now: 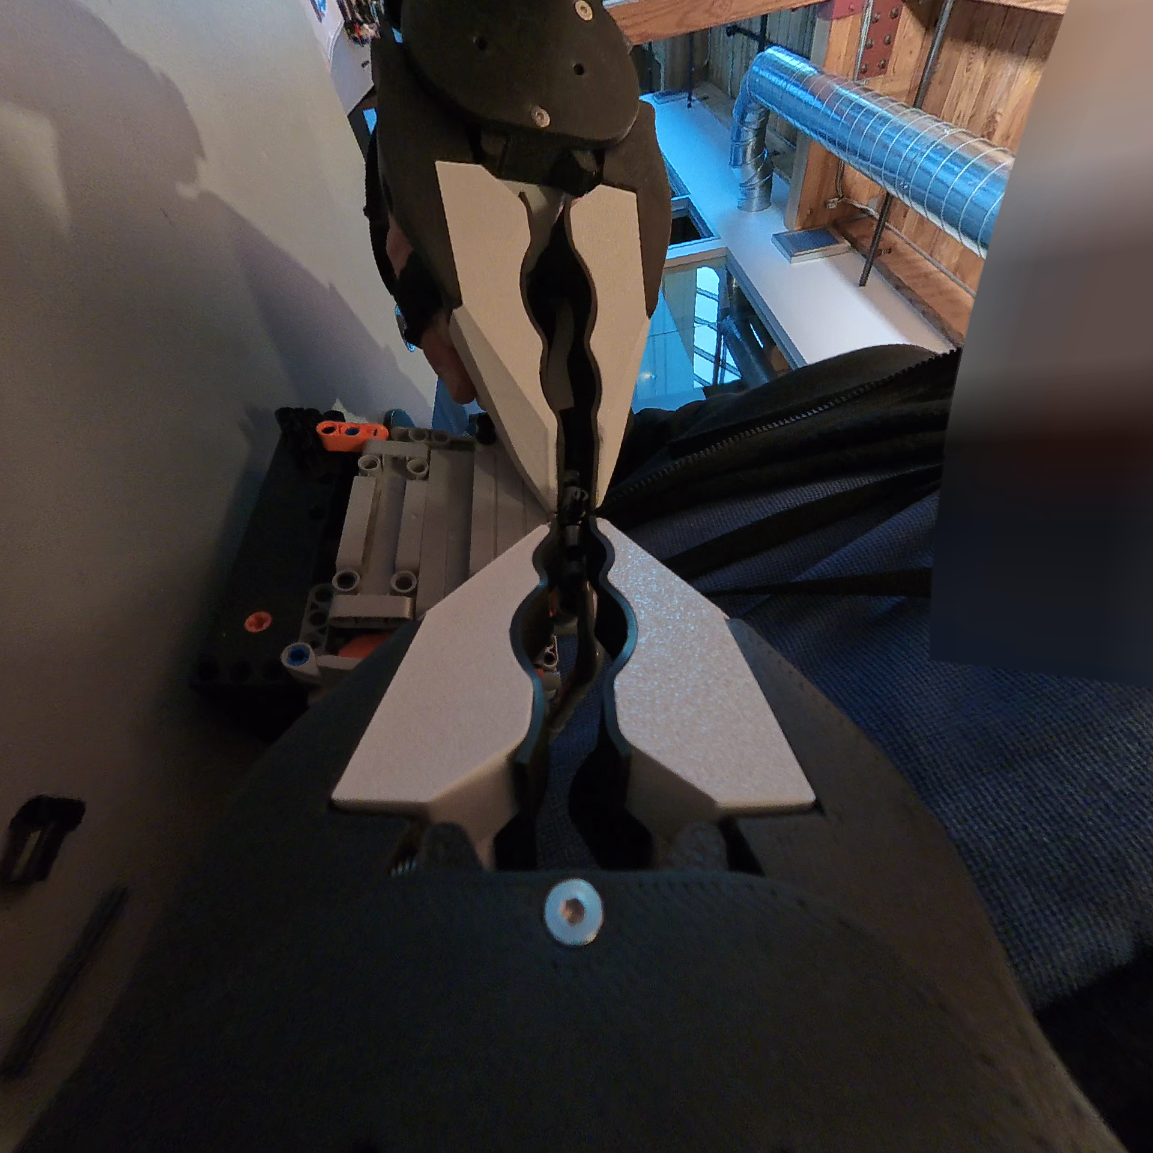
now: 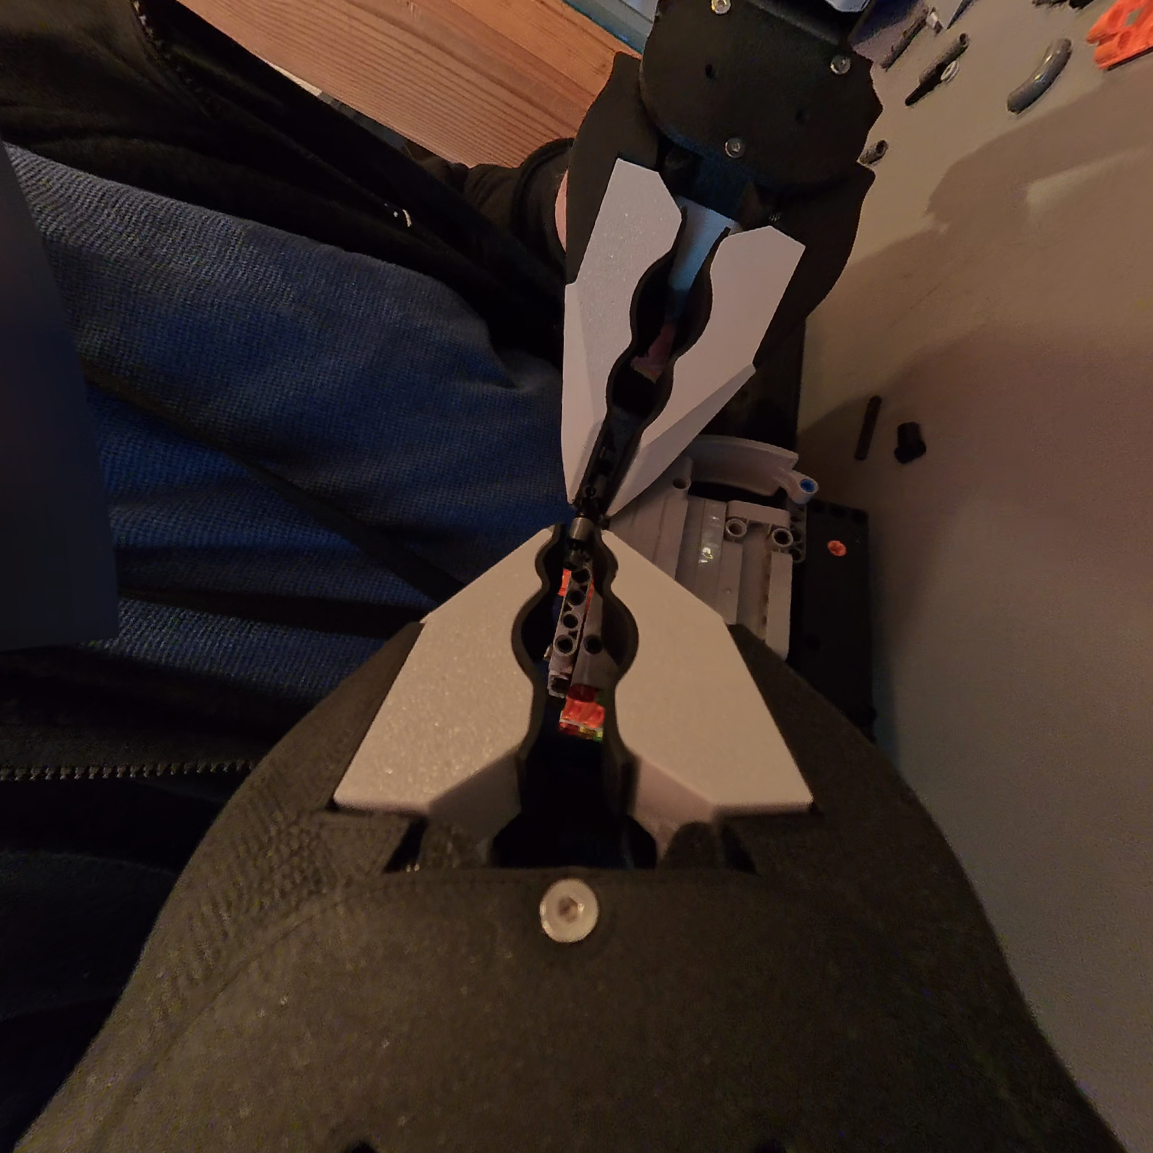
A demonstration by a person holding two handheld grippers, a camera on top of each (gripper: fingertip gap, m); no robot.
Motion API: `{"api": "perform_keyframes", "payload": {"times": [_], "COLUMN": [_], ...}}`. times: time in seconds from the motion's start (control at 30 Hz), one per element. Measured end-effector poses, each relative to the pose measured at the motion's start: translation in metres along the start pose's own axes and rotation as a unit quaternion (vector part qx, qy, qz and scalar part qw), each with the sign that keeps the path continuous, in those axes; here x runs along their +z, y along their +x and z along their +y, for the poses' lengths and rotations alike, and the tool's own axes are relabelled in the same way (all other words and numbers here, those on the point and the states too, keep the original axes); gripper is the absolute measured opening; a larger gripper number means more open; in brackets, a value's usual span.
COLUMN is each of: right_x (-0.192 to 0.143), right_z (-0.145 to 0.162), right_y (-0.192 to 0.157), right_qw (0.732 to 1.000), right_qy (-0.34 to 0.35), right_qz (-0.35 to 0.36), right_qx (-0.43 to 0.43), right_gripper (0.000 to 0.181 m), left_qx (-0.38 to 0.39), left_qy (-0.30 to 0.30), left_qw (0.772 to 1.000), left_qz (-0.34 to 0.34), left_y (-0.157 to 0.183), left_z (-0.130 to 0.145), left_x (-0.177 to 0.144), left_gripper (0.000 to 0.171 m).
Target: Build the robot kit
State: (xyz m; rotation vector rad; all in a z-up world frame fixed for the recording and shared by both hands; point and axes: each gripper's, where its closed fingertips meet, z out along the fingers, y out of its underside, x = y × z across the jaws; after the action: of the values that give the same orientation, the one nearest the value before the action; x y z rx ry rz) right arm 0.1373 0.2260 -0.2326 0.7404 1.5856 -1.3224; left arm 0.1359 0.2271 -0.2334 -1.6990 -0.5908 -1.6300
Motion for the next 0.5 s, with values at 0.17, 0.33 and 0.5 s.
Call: {"api": "perform_keyframes", "payload": {"times": [0.17,0.33,0.5], "right_x": [-0.001,0.0013,0.003], "right_z": [-0.0004,0.002,0.0032], "right_y": [0.002,-0.0005,-0.0013], "right_qw": [1.0,1.0,1.0], "right_qy": [-0.008,-0.02,-0.027], "right_qz": [-0.001,0.0,0.01], "right_qx": [0.004,-0.001,-0.004], "right_gripper": [0.004,0.005,0.004], "left_qx": [0.004,0.008,0.013], "left_qy": [-0.004,-0.002,0.0], "left_qw": [1.0,1.0,1.0], "left_qz": [0.001,0.004,0.004], "left_y": [-0.002,0.0,0.0005], "left_z": [-0.0014,0.0024,0.0043], "left_x": [-0.0007,0.0001,0.0002], "left_gripper": [0.005,0.005,0.005]}}
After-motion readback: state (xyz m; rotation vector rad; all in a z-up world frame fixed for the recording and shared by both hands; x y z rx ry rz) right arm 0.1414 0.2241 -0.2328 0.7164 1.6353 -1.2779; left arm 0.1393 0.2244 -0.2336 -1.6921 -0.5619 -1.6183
